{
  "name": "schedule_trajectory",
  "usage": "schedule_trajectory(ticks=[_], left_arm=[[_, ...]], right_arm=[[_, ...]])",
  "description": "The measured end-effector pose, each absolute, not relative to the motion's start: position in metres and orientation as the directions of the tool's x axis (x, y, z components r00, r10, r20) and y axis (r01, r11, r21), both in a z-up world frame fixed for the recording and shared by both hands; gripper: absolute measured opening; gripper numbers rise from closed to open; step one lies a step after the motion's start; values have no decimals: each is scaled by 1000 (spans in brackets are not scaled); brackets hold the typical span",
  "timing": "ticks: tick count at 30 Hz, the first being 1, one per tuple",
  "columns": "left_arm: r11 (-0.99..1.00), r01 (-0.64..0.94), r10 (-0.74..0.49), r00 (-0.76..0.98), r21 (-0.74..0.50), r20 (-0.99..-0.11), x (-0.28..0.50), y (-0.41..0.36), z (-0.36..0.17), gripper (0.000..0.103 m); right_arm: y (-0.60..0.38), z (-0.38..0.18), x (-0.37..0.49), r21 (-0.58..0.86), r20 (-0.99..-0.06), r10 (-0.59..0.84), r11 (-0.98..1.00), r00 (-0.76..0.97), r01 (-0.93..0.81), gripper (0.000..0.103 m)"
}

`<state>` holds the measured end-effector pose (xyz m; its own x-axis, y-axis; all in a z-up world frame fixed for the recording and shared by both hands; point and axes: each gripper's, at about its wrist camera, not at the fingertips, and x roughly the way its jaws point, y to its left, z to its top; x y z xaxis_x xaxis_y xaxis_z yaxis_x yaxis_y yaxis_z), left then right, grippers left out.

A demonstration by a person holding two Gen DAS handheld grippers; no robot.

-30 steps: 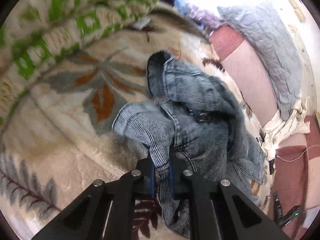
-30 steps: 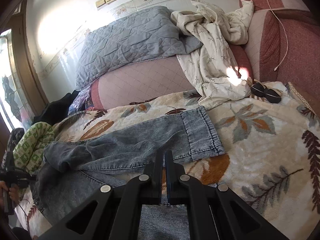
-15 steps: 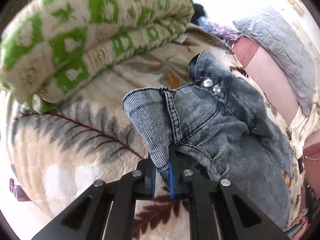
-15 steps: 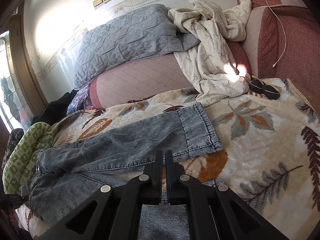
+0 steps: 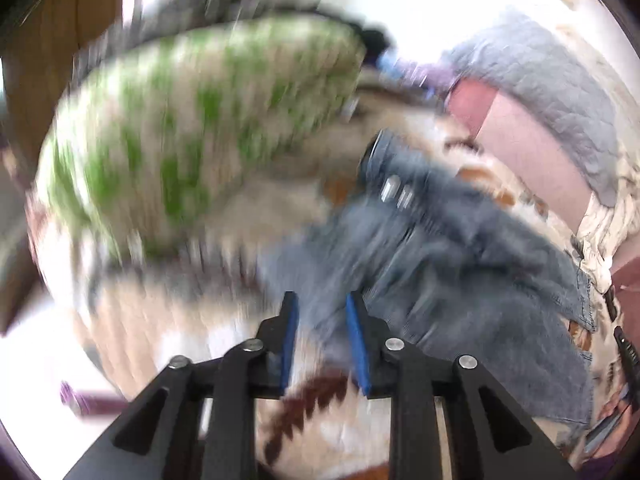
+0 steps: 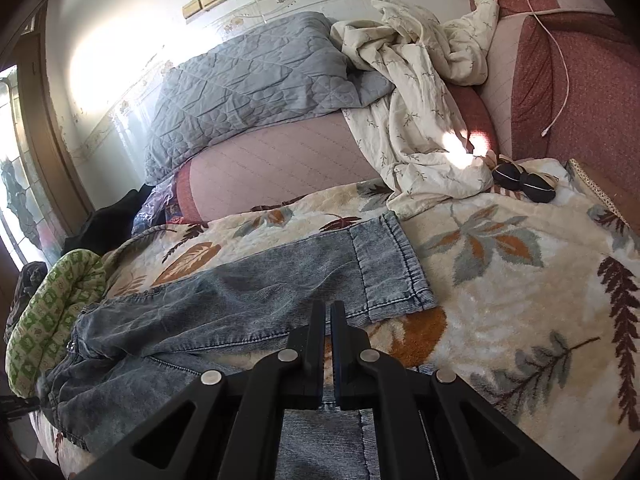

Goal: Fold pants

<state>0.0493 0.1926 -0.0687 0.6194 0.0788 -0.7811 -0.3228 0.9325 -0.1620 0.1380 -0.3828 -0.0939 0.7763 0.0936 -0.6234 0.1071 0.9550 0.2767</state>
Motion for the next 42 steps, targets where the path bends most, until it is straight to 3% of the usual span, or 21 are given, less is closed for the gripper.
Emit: schedule_trajectory(ticks=[2,3,4,6,8,13,21,23,24,25,26,27,28,32,36,38,42], left_arm=[[947,-296,114,673,-125,-731,62,191,-45,32],[947,-299,130,692,-119,-710,71,192,-34,43],[950,-287,123,704,-122,-700,84,193,-25,63],[959,-253,99,725,-129,-682,114,194,-20,74],[962,-243,95,717,-120,-691,149,198,-24,74],[939,-233,-82,560,-252,-824,251,219,-70,74],[948,-177,-172,411,-263,-895,311,196,-125,74],[945,-155,-201,416,-287,-887,319,190,-130,58],[949,-133,-207,416,-285,-885,323,185,-131,42],[955,-111,-206,415,-274,-886,326,179,-133,29],[960,-89,-208,413,-267,-887,329,175,-135,22],[964,-58,-212,412,-258,-886,330,170,-137,13],[967,-39,-212,413,-250,-886,332,167,-139,12],[978,3,-188,447,-208,-875,332,157,-139,8],[982,2,-170,469,-191,-867,336,157,-133,7],[980,5,-179,478,-201,-860,340,157,-130,7],[981,27,-182,478,-193,-859,344,153,-128,7]], right_arm=[[-385,-97,141,291,-635,102,950,766,114,3],[-386,-99,142,292,-641,100,949,761,121,3],[-386,-101,142,285,-648,92,950,756,129,3],[-387,-104,144,277,-658,85,951,748,136,3],[-387,-105,145,275,-661,81,951,746,140,3],[-384,-109,149,251,-670,73,959,739,134,3],[-394,-112,167,276,-681,105,954,725,120,3],[-407,-110,180,317,-677,131,940,724,126,4],[-414,-110,189,334,-680,146,934,718,126,9],[-421,-110,200,346,-685,158,930,711,127,30],[-426,-111,210,350,-689,158,927,707,134,62],[-433,-112,220,360,-690,160,922,706,143,74],[-440,-114,232,386,-687,179,911,704,145,79],[-460,-126,280,456,-694,225,873,683,175,79],[-459,-145,324,370,-766,181,909,616,194,76],[-459,-153,339,347,-784,170,918,597,194,68],[-455,-163,362,268,-820,121,944,559,190,62]])
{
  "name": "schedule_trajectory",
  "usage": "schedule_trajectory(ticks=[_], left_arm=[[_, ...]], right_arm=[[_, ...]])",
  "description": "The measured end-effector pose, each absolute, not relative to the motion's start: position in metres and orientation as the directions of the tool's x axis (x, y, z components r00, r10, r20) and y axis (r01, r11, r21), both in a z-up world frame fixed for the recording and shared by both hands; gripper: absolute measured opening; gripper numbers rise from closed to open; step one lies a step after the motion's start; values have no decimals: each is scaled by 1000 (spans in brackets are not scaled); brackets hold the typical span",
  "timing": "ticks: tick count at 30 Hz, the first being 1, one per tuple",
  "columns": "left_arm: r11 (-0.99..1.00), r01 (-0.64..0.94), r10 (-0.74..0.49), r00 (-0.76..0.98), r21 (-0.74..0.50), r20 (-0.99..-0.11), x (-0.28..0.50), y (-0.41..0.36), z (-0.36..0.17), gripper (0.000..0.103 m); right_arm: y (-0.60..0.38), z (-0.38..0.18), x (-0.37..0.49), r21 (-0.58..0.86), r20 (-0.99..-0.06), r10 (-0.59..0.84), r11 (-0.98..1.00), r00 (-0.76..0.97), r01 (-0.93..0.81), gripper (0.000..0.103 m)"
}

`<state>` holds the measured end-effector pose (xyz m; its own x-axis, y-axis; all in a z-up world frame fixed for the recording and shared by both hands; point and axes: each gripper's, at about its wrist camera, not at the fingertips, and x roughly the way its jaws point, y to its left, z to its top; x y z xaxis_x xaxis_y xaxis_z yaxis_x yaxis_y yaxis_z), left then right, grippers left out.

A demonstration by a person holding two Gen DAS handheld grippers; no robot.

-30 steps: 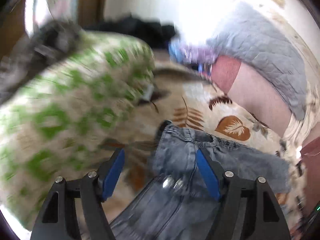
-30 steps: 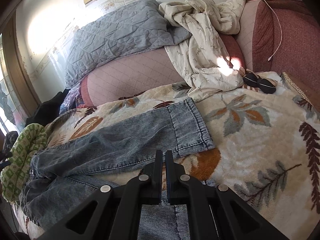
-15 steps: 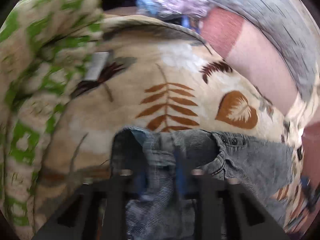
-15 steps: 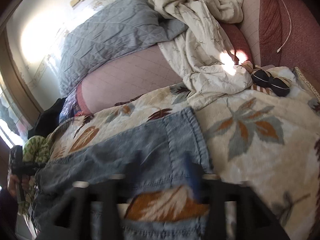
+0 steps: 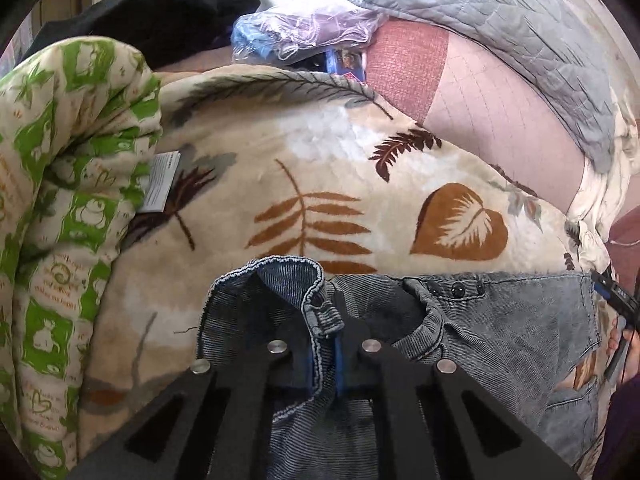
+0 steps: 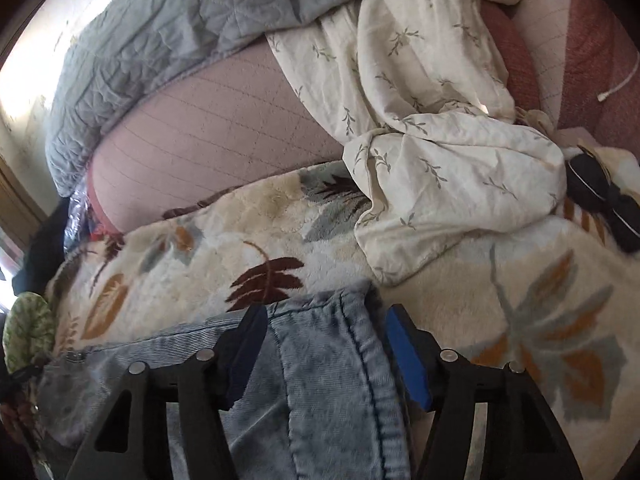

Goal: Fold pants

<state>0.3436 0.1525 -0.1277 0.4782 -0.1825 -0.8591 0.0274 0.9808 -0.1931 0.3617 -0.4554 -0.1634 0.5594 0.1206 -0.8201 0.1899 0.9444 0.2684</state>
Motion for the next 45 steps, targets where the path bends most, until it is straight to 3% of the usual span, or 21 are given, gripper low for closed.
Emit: schedule_trajectory(ticks=[4,6,7,8,17,27,34,45], left_arm=[[982,23,-175,464,-186,-868,346,151,-135,7],[982,13,-171,466,-187,-868,347,152,-137,7],[982,6,-168,467,-188,-868,346,153,-137,7],[982,0,-167,473,-190,-865,346,153,-136,7],[963,-14,-206,602,-268,-772,307,169,-76,5],[938,60,-291,673,-342,-680,191,181,-26,5],[924,51,-316,662,-379,-679,110,199,-44,5],[911,-62,-309,551,-407,-775,62,222,-110,10]], right_arm=[[-450,-176,376,184,-860,71,967,505,178,48],[-449,-179,379,172,-864,64,970,499,174,33],[-448,-177,378,169,-860,60,970,507,172,17],[-447,-174,377,163,-853,55,973,518,166,13],[-450,-105,317,250,-730,82,956,679,153,12],[-455,-44,182,348,-631,124,928,766,136,12],[-466,-51,87,389,-641,132,905,756,171,11],[-471,-105,5,451,-718,214,868,663,208,11]])
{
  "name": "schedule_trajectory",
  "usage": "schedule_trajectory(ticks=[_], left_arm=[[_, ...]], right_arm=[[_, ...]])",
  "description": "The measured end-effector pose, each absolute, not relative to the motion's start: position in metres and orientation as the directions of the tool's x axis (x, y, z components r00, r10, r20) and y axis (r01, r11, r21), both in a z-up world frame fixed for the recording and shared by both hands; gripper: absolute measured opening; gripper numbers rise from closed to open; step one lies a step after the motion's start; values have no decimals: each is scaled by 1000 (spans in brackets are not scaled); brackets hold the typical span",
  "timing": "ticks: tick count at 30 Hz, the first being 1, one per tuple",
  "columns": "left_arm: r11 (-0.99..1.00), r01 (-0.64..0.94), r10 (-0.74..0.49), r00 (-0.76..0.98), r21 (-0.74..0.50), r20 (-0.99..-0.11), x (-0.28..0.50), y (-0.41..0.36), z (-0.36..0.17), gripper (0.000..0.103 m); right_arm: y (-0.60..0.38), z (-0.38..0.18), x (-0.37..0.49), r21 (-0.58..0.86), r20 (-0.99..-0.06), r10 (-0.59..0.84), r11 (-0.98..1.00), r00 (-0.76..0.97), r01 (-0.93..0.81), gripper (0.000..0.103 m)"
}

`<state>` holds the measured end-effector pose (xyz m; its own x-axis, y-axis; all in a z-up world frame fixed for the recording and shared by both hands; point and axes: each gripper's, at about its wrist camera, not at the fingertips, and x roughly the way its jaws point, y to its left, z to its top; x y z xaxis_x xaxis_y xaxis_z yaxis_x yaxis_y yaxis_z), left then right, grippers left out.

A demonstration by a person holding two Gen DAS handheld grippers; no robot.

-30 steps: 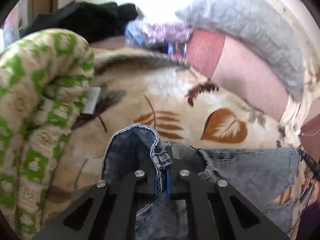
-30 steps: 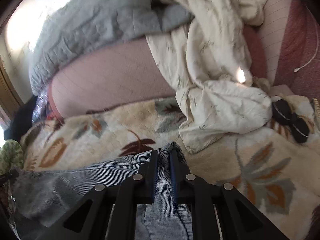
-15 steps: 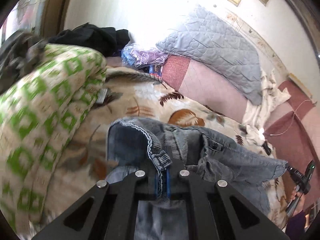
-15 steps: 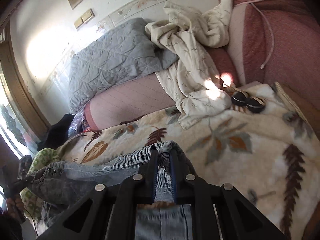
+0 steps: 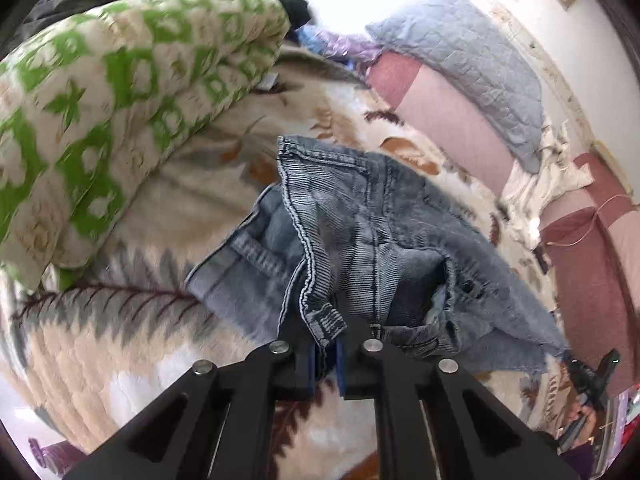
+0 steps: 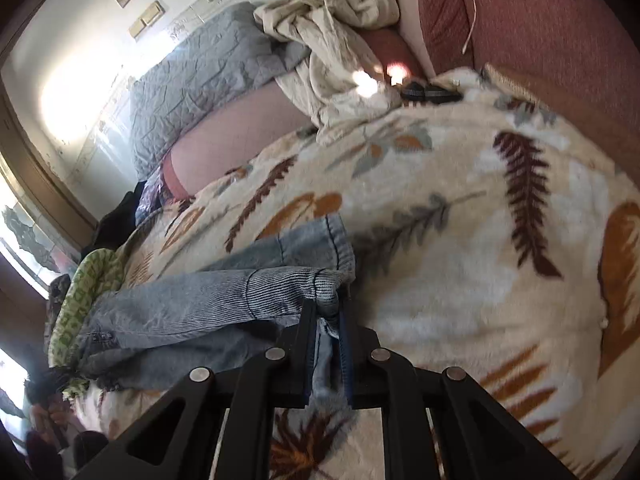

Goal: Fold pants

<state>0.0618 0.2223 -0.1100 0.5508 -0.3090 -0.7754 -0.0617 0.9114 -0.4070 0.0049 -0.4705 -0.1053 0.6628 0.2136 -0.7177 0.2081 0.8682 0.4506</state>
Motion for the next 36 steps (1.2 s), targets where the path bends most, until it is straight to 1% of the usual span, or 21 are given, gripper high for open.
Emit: schedule_trajectory(ticks=[2,4,8,11,13,16,18,19,20,21,22,23,24,25,26,28,30,31,33,36], left_arm=[[909,-69,-308,553,-412,-774,60,224,-110,10],[909,-63,-307,564,-411,-766,58,224,-106,10],[921,-46,-291,581,-387,-760,54,226,-97,10],[911,-63,-298,584,-409,-755,51,238,-97,10],[914,-73,-293,560,-398,-775,51,242,-100,16],[933,-103,-228,573,-345,-788,43,250,-95,18],[936,-108,-211,593,-336,-777,36,258,-84,19],[938,-91,-216,604,-335,-767,34,258,-77,19],[939,-76,-222,611,-336,-760,33,256,-73,19],[939,-60,-230,619,-338,-751,33,252,-67,20],[937,-46,-242,627,-346,-741,34,248,-62,21],[933,-27,-260,635,-358,-727,35,242,-58,22],[929,-7,-279,645,-370,-712,37,234,-55,25],[927,7,-289,652,-375,-701,40,225,-53,32],[926,18,-295,657,-377,-694,43,218,-51,35],[927,45,-306,664,-372,-683,49,199,-50,49],[933,53,-301,660,-357,-688,57,188,-52,55],[937,52,-295,646,-345,-704,62,181,-55,59],[932,42,-309,612,-360,-728,70,173,-60,59],[901,2,-362,556,-435,-748,76,170,-71,59]], right_arm=[[-468,-102,1,436,-725,219,880,654,188,11],[-460,-106,4,405,-769,247,902,590,150,11],[-447,-116,4,349,-840,253,929,481,121,12],[-441,-122,0,343,-862,269,933,430,104,15],[-441,-130,0,352,-884,288,928,367,119,15],[-441,-128,-3,329,-898,268,935,350,129,15],[-439,-117,-8,338,-885,277,935,374,107,15],[-438,-110,-10,338,-877,277,937,392,93,17],[-435,-105,-11,333,-872,275,939,405,79,25],[-432,-97,-11,324,-866,269,944,422,64,30],[-429,-91,-11,319,-859,264,946,438,55,37],[-425,-85,-9,324,-847,267,945,459,48,39],[-419,-79,-8,338,-835,279,940,475,42,39],[-414,-76,-6,357,-820,295,933,490,36,39],[-408,-73,-3,376,-805,311,926,504,30,40],[-395,-70,1,412,-778,345,911,524,12,39],[-380,-69,6,449,-747,380,894,546,-8,40],[-374,-71,8,473,-727,404,881,555,-20,40],[-363,-78,10,520,-692,443,854,569,-33,40],[-359,-96,9,615,-621,511,788,595,-34,40]])
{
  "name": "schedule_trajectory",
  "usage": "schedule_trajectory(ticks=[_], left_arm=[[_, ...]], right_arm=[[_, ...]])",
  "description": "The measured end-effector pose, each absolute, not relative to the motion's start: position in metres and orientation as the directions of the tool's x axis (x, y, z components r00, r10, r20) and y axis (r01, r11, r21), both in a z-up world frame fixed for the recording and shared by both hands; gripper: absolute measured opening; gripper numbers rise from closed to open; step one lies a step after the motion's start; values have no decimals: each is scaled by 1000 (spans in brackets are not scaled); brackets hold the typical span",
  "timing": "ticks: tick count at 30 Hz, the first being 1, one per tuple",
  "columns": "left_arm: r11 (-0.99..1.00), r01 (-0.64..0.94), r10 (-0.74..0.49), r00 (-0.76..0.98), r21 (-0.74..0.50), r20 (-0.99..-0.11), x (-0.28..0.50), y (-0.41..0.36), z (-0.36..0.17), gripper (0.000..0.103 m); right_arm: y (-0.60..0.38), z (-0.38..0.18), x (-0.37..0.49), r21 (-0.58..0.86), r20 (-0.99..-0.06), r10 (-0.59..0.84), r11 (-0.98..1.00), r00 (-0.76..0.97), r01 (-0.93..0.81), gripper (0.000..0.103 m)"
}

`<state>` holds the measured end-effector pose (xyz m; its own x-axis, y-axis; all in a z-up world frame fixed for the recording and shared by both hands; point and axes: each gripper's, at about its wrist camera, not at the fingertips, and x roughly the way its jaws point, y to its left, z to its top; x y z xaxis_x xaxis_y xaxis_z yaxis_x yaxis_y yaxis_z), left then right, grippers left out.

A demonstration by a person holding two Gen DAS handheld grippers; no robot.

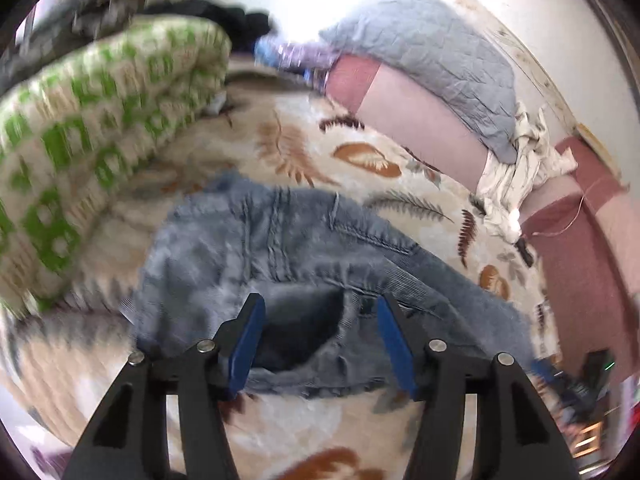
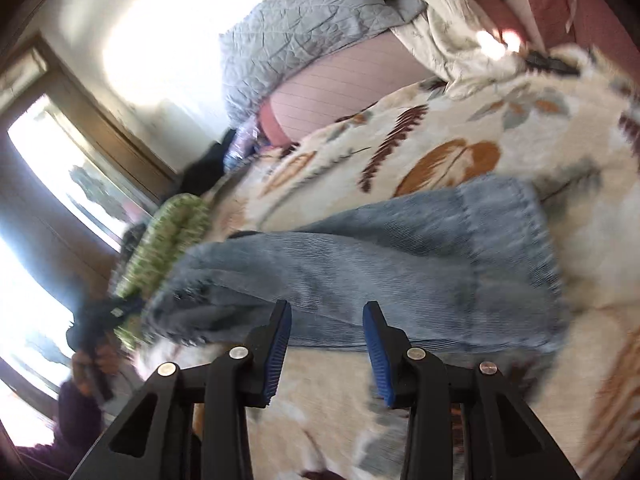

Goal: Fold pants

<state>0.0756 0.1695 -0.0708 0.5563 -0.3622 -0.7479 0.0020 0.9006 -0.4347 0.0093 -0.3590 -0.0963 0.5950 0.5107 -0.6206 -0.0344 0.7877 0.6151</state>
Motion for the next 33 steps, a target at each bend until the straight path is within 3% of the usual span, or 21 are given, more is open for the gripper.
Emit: schedule_trajectory(ticks=[4,10,11,13,16,24,33], left_arm=[[912,-10,-354,485,-410,-800,79,150,-87,59],[936,-34,-302,438,-351,-847,95,126,-106,58],[938,-27,-299,439,-345,-847,95,124,-107,54],[944,-1,-299,427,-331,-853,96,118,-109,19],[954,31,-283,430,-299,-857,95,113,-110,10],[958,136,-286,491,-251,-823,42,110,-98,8],[961,139,-274,416,-237,-867,4,109,-124,12]], right_arm=[[-362,-114,11,588,-670,464,808,580,33,41],[-366,-108,7,593,-634,458,805,623,12,45],[-364,-107,7,587,-635,454,810,625,9,46],[-362,-105,6,567,-645,437,824,627,9,46],[-362,-103,5,544,-652,418,839,633,7,46],[-354,-97,4,467,-660,368,884,655,-26,46],[-354,-93,23,462,-647,360,886,672,-30,46]])
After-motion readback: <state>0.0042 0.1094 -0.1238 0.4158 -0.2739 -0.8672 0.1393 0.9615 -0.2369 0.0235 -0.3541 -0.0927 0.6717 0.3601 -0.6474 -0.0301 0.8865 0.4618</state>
